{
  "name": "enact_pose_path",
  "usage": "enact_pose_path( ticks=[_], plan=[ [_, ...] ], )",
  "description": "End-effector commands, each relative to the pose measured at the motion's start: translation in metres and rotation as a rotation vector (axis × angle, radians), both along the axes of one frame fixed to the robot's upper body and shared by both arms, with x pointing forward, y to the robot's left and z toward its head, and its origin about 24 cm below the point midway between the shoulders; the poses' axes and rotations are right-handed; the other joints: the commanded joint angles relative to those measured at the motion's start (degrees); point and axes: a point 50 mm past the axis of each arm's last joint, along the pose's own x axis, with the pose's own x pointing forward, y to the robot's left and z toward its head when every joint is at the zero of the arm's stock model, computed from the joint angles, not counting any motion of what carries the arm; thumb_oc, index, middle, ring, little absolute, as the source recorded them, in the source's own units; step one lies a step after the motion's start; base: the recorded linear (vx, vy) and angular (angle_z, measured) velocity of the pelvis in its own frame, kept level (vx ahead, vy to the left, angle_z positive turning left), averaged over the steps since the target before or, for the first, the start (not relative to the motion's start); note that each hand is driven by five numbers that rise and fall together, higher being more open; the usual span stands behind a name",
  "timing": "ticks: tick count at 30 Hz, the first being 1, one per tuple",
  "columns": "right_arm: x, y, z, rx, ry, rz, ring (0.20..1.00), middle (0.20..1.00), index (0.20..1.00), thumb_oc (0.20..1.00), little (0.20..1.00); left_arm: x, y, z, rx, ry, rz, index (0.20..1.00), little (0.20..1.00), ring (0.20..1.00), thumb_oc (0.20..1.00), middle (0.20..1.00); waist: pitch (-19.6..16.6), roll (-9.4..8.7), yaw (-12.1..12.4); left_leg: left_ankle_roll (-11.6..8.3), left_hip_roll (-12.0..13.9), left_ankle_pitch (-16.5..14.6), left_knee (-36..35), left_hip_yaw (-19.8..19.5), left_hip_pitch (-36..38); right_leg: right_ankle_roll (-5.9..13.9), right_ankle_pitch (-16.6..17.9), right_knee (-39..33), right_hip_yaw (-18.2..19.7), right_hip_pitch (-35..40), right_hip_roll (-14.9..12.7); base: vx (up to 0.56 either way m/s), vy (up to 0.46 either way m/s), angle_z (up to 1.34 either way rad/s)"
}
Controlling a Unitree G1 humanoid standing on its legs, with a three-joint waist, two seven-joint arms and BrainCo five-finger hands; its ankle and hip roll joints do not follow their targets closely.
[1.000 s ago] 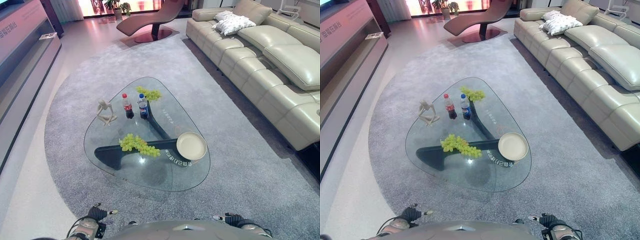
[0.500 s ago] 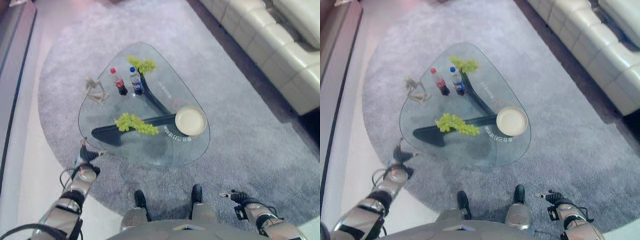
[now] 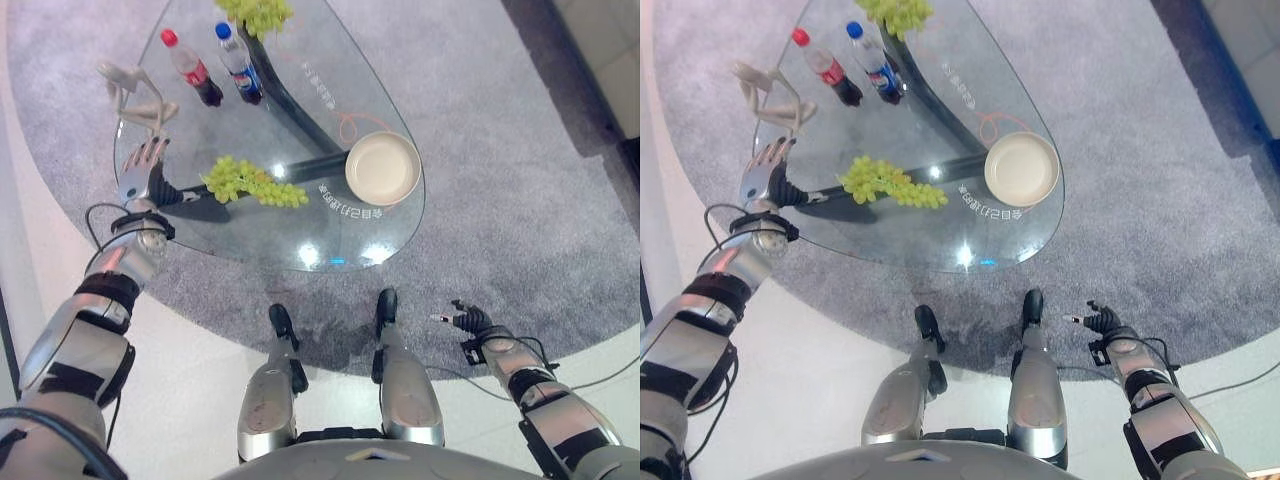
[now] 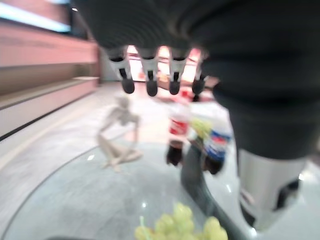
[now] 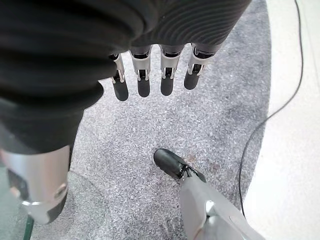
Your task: Pick up fruits into the plate
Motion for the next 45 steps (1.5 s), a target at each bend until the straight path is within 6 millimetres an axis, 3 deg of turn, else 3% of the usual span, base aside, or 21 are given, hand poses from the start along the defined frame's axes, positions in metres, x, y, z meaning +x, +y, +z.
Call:
enact_pose_path(
  ticks=[1, 6, 14, 29, 35, 45],
  plan=[
    [0.006, -0.015, 0.013, -0.081, -0.029, 0.014, 1.000, 1.000, 1.000, 1.000, 1.000, 0.003, 0.019, 0.046, 0.197, -0.082, 0.025, 1.000, 1.000, 1.000, 1.000, 1.000, 1.0, -0.78, -1.0, -0.01, -3.7, -6.5, 7.3, -7.3, -8.0, -0.37, -8.9, 11.5, 0.8, -6.6, 1.5, -0.05, 0.020, 0.02],
    [0.018, -0.018, 0.026, -0.109, -0.078, 0.022, 1.000, 1.000, 1.000, 1.000, 1.000, 0.009, 0.010, 0.073, 0.334, -0.133, -0.016, 1.000, 1.000, 1.000, 1.000, 1.000, 1.0, -1.05, -1.9, -0.07, -4.0, -6.1, 8.3, -6.4, -12.9, -0.03, -8.0, 12.4, 0.9, -12.0, 1.4, -0.02, 0.011, 0.00],
    [0.032, -0.020, 0.043, -0.131, -0.151, 0.045, 1.000, 1.000, 1.000, 1.000, 1.000, 0.011, 0.006, 0.099, 0.392, -0.249, -0.019, 1.000, 1.000, 1.000, 1.000, 1.000, 1.0, -1.41, -3.2, -0.56, -3.9, -5.9, 12.3, -5.9, -21.7, -0.49, -7.6, 15.2, 1.8, -20.8, 2.1, -0.01, 0.010, -0.02],
    [0.048, -0.008, 0.062, -0.110, -0.275, 0.065, 1.000, 1.000, 1.000, 1.000, 1.000, 0.022, -0.007, 0.104, 0.484, -0.195, 0.030, 1.000, 1.000, 1.000, 1.000, 1.000, 1.0, -2.50, -5.5, -0.48, -3.9, -7.9, 19.5, -4.7, -32.0, -0.86, -7.3, 19.0, 3.0, -31.0, 2.4, 0.01, 0.003, -0.02],
    [0.051, -0.007, 0.069, -0.105, -0.341, 0.044, 1.000, 1.000, 1.000, 1.000, 1.000, 0.023, -0.002, 0.102, 0.562, -0.156, 0.107, 1.000, 1.000, 1.000, 1.000, 1.000, 1.0, -2.44, -6.7, -0.32, -4.0, -8.9, 22.3, -4.5, -35.1, -0.82, -7.1, 20.2, 4.1, -34.2, 2.5, 0.01, 0.004, -0.01],
    [0.047, 0.006, 0.069, -0.089, -0.382, 0.081, 1.000, 1.000, 1.000, 1.000, 1.000, 0.012, 0.012, 0.096, 0.711, -0.282, 0.225, 1.000, 1.000, 1.000, 1.000, 1.000, 1.0, -3.16, -8.0, -0.08, -4.2, -10.0, 25.2, -5.3, -38.4, -1.11, -7.2, 21.7, 6.0, -37.6, 3.3, 0.01, -0.001, -0.01]
  ],
)
